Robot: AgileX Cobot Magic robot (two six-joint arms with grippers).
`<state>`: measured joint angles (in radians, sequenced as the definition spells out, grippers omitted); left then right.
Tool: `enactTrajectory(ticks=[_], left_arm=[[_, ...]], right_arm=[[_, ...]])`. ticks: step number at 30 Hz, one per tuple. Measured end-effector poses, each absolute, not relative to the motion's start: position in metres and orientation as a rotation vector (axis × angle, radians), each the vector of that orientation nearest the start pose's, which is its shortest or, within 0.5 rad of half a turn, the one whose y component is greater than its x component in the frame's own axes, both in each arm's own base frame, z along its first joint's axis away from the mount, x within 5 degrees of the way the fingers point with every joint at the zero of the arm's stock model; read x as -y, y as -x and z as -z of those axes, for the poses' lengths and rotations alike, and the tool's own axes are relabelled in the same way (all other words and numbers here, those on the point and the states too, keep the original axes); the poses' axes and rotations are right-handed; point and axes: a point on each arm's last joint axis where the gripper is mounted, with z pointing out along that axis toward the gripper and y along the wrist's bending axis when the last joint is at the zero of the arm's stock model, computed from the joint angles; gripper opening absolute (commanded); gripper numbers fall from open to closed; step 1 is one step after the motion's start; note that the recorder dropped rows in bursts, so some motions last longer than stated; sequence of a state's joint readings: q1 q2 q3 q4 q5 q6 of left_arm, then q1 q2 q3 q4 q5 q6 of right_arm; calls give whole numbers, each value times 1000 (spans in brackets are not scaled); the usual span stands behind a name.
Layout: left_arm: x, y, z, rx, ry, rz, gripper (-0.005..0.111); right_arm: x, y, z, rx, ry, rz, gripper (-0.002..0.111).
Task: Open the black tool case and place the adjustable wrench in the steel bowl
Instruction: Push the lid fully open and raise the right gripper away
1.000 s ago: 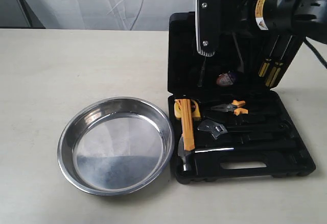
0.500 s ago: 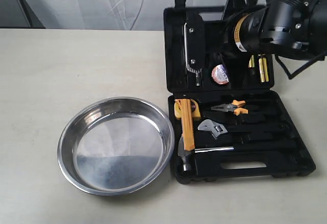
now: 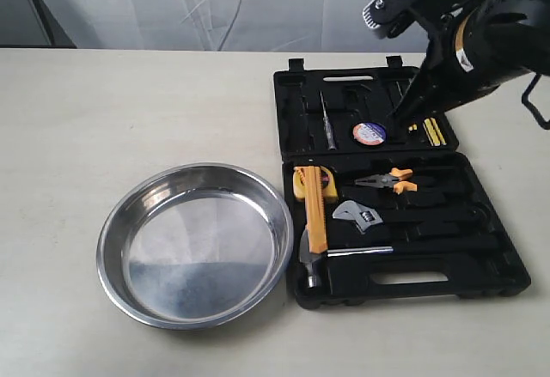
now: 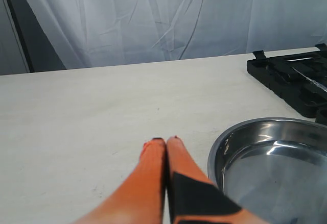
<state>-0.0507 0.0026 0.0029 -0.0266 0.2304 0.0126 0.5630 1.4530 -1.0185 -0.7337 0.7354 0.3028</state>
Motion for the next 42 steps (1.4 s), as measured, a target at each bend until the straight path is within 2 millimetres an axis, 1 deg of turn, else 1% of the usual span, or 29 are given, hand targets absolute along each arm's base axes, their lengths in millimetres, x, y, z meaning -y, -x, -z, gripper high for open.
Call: enactTrajectory(ticks=[1, 3, 4, 5, 7, 10, 15, 20, 23, 24, 26, 28, 30, 31, 32, 33, 35, 37, 38, 39, 40, 41, 42], left_arm=[[3, -56, -191, -1719, -37, 53, 0], [3, -56, -191, -1719, -37, 53, 0], [3, -56, -191, -1719, -37, 53, 0], [3, -56, -191, -1719, -37, 53, 0], [3, -56, -191, -1719, -37, 53, 0], [3, -56, -191, -1719, -37, 53, 0], [3, -56, -191, -1719, -37, 53, 0], [3, -56, -191, -1719, -37, 53, 0], [3, -56, -191, -1719, -37, 53, 0], [3, -56, -191, -1719, -37, 53, 0], [3, -56, -191, -1719, -37, 53, 0], [3, -56, -191, -1719, -37, 53, 0], [3, -56, -191, -1719, -37, 53, 0], [3, -56, -191, -1719, -37, 53, 0], [3, -56, -191, -1719, -37, 53, 0], [3, -56, -191, -1719, -37, 53, 0], [3, -56, -191, -1719, -37, 53, 0], [3, -56, -191, -1719, -37, 53, 0], [3, -56, -191, -1719, -37, 53, 0], [3, -56, -191, -1719, -37, 53, 0], [3, -56, -191, -1719, -37, 53, 0], [3, -56, -191, -1719, -37, 53, 0], [3, -56, -191, -1719, -37, 53, 0]], right_arm=[[-123, -269, -274, -2351, 790, 433, -1], [-123, -261, -268, -2458, 784, 378, -1], [-124, -257, -266, -2501, 807, 354, -1], [-125, -250, -262, -2588, 848, 306, -1], [-127, -242, -258, -2664, 904, 241, -1], [-131, -245, -260, -2601, 933, 212, -1], [-144, -259, -270, -2433, 899, 101, -1], [-165, -289, -277, -2193, 798, -8, -1], [-168, -313, -273, -2102, 747, 15, -1], [-165, -321, -271, -2103, 723, 34, -1], [-153, -338, -262, -2164, 646, 119, -1], [-132, -353, -249, -2299, 532, 256, -1], [-110, -359, -235, -2450, 437, 378, -1], [-96, -359, -227, -2547, 422, 432, -1], [-90, -356, -220, -2638, 409, 418, -1], [-84, -352, -213, -2744, 423, 380, -1], [-83, -341, -204, -2915, 471, 220, -1], [-92, -328, -201, -3049, 552, -16, -1], [-101, -317, -202, -3122, 669, -230, -1], [-109, -312, -204, -3122, 742, -344, -1], [-123, -307, -207, -3066, 881, -527, -1], [-130, -304, -208, -3022, 942, -618, -1], [-144, -303, -213, -2920, 997, -777, -1]])
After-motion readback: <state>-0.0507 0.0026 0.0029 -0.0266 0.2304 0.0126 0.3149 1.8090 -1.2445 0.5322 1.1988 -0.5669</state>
